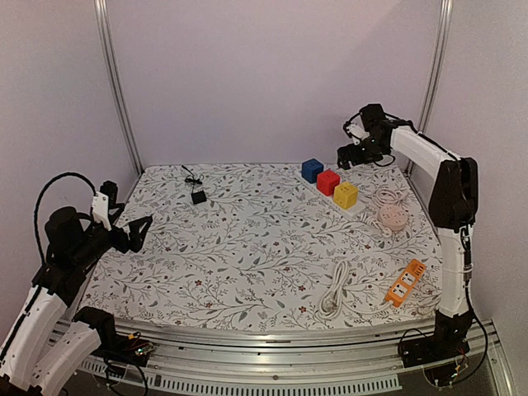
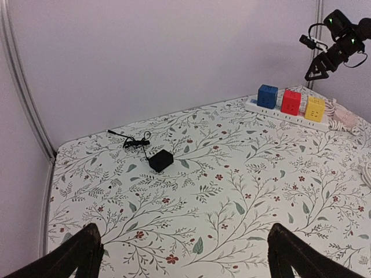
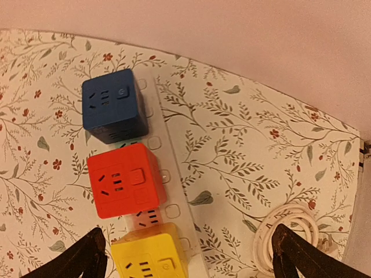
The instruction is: Insert the plug
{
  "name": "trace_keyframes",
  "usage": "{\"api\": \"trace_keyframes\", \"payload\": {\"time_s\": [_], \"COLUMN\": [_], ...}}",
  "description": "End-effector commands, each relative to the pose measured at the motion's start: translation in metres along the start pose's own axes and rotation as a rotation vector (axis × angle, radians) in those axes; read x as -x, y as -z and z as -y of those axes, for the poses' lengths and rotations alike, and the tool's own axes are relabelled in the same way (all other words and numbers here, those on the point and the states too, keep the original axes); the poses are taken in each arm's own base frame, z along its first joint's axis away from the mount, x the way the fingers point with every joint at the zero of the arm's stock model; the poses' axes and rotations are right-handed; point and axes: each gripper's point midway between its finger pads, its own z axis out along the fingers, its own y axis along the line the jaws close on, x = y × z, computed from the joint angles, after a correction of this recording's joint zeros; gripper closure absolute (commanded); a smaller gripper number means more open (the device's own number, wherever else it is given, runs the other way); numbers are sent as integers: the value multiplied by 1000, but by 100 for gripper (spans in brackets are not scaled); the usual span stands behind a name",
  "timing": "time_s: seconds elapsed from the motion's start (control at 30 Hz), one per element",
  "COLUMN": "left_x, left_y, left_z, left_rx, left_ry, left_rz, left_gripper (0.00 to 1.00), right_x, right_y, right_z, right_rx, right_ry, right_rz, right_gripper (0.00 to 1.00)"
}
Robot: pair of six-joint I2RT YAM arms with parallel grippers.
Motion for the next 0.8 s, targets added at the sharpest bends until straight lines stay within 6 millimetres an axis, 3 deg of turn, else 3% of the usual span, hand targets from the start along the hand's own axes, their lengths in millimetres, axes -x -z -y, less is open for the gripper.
{"api": "trace_keyframes", "payload": {"time_s": [0.0, 0.1, 0.2, 0.3, 0.5, 0.77], "left_x": [-4, -4, -2, -2, -1, -1], "left_y": [0, 1, 1, 1, 2, 3], "left_z": [-2, -2, -1, 1, 2, 2], "left_rx": [2, 2, -3, -9, -15, -15], "left_ry": [-1, 1, -1, 2, 1, -2], "left_rz": [0, 1, 6, 8, 14, 16], "left_gripper": [1, 1, 1, 1, 1, 1], "right_x": [-3, -50, -97, -126, -153, -151], "right_y": [48, 42, 39, 40, 10, -19], "right_z": [83, 117, 134, 139, 118, 119], "right_rx": [-72, -208, -267, -298, -195, -156], "right_ry": [-312, -373, -450, -492, -492, -392], "right_rz": [81, -32, -143, -197, -289, -327], "right_gripper": [3, 5, 8, 8, 1, 4]}}
